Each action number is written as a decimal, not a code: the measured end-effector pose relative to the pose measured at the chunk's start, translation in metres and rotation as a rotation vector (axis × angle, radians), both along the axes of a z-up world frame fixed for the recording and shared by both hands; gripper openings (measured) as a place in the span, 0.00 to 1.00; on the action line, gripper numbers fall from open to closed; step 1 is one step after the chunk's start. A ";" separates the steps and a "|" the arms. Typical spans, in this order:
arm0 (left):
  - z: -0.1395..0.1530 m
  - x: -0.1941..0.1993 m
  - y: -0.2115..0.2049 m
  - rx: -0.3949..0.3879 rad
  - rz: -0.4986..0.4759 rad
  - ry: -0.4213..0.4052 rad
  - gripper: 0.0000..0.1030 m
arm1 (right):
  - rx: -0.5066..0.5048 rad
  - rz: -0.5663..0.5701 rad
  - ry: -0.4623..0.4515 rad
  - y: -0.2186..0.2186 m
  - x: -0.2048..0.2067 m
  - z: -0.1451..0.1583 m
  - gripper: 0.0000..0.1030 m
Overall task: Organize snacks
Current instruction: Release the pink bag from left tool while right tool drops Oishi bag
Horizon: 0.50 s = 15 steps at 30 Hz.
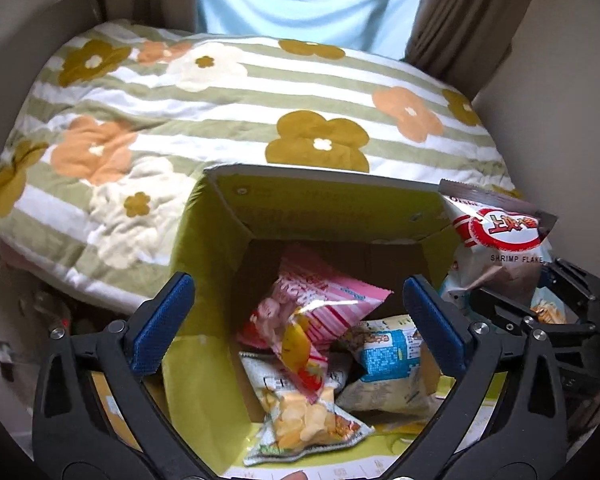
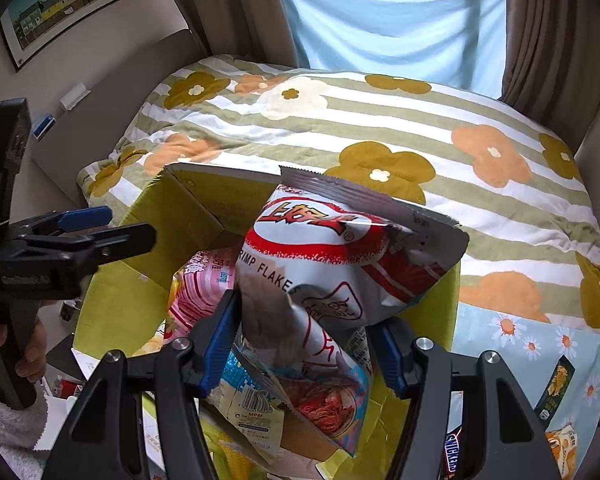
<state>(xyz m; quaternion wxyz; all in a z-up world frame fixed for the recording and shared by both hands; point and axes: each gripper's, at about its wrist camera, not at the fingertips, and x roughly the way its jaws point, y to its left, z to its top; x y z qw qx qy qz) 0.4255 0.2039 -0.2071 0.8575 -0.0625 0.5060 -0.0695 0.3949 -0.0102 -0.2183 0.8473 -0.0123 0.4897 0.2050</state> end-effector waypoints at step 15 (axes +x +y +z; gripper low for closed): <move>0.005 -0.050 0.001 0.011 0.007 -0.006 1.00 | 0.048 -0.043 0.002 0.004 -0.003 -0.008 0.99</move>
